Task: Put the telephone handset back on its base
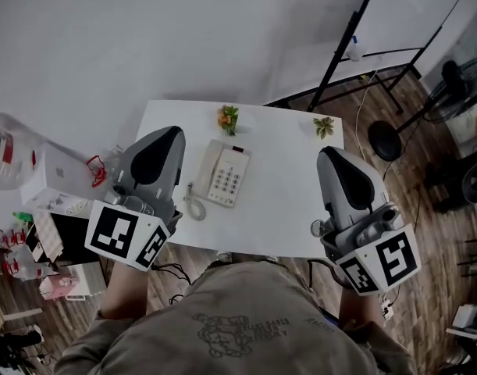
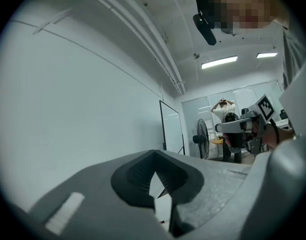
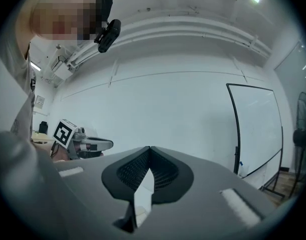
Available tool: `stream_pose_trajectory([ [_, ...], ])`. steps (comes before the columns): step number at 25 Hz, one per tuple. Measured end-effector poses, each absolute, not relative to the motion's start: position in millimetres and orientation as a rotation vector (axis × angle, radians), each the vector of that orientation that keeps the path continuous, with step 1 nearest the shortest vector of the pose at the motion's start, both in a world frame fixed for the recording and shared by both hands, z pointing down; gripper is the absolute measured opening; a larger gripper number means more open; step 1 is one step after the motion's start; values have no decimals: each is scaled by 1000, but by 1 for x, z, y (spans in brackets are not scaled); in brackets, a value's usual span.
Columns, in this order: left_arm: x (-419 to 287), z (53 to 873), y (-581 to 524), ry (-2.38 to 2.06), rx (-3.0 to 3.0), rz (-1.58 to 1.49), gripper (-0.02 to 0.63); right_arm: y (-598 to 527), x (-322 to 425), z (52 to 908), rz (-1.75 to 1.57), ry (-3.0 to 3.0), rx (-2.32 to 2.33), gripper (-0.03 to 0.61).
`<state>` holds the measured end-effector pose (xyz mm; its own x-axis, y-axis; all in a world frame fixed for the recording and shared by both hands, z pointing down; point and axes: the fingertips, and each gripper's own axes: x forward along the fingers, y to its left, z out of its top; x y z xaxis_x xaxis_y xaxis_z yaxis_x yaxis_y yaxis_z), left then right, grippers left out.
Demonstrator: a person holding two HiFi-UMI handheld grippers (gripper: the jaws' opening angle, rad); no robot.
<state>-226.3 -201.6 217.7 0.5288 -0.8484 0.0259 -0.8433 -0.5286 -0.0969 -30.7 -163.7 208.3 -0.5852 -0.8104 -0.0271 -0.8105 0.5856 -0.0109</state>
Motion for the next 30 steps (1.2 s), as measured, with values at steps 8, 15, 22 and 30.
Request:
stream_pose_trajectory([
  [8, -228, 234, -192, 1523, -2618, -209, 1, -149, -29, 225, 26, 2840, -1404, 28],
  [15, -227, 299, -192, 1569, -2696, -359, 1, -150, -29, 266, -88, 2918, -1433, 28],
  [22, -220, 315, -189, 1565, -2734, -397, 1, -150, -34, 288, -206, 2952, -1394, 28],
  [30, -219, 311, -187, 1551, -2730, -401, 1, -150, -37, 291, -216, 2955, -1373, 28],
])
